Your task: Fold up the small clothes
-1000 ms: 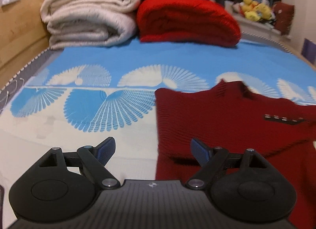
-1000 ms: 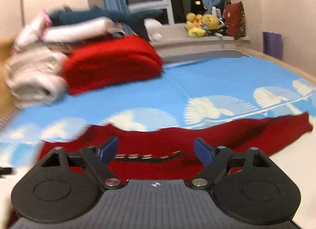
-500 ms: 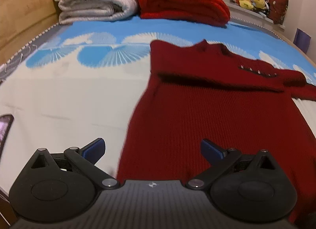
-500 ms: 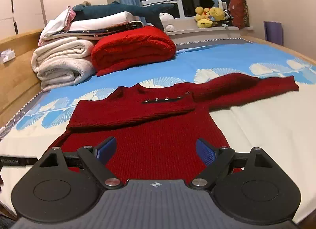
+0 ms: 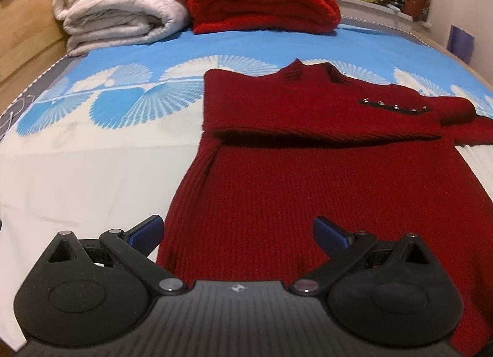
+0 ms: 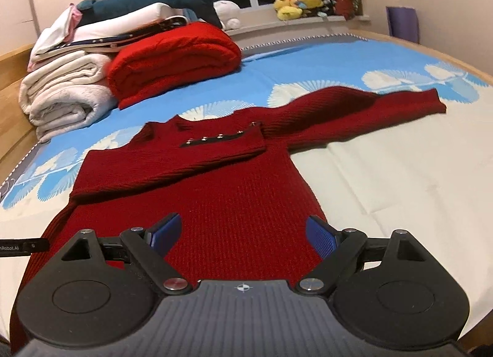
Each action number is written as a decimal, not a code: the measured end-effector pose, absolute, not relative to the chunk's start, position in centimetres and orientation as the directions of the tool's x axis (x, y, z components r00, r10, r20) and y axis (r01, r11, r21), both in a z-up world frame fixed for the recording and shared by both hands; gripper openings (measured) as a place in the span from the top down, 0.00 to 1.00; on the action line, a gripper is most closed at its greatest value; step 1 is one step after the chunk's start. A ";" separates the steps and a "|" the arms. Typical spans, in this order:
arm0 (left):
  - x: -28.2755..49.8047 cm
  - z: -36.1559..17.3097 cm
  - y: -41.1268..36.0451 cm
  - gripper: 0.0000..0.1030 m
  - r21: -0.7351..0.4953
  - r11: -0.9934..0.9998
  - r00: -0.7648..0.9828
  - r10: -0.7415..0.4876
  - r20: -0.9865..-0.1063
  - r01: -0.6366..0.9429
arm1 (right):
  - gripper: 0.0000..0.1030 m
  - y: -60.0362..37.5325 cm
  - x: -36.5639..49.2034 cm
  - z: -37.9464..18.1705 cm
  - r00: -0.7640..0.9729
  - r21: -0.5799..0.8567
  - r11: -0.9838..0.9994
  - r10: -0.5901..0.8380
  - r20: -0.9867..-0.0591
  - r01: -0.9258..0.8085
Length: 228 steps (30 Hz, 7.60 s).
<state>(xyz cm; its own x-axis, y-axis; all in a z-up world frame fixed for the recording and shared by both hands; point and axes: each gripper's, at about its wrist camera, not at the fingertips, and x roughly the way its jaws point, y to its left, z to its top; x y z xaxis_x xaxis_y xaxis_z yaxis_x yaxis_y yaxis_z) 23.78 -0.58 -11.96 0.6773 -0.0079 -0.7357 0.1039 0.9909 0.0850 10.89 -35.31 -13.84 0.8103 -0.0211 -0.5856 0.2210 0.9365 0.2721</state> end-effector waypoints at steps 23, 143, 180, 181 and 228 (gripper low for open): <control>27.7 -11.7 0.3 0.00 0.031 0.999 0.663 0.017 -0.748 0.009 | 0.14 -46.8 14.1 -13.9 0.810 0.556 0.675 -0.109 -0.576 0.486; 44.7 -7.9 0.9 0.89 -0.190 0.972 0.671 -0.234 -0.703 0.140 | 0.33 -39.0 33.5 -16.2 0.801 0.176 0.916 -0.207 -0.562 0.360; 34.7 -10.2 1.6 0.00 0.077 0.992 0.649 -0.006 -0.761 0.100 | 0.11 -31.7 22.8 -12.7 0.813 0.144 0.986 0.018 -0.582 0.082; 32.7 -9.6 1.6 0.00 0.069 0.992 0.660 -0.017 -0.751 0.104 | 0.10 -31.4 20.0 -12.4 0.819 0.151 0.985 0.020 -0.574 0.081; 9.3 -14.9 5.4 0.00 0.010 1.000 0.726 -0.002 -0.688 0.012 | 0.05 -29.2 -0.1 -16.8 0.808 0.100 0.987 -0.047 -0.587 0.129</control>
<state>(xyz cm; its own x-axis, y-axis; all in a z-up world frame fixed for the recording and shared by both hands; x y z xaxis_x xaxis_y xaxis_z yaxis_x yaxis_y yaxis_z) 9.25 5.39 -14.87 0.7258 -0.0020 -0.6880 0.0124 0.9999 0.0102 -0.08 -29.21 -16.76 0.8081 -0.0466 -0.5872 0.1294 0.9866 0.0997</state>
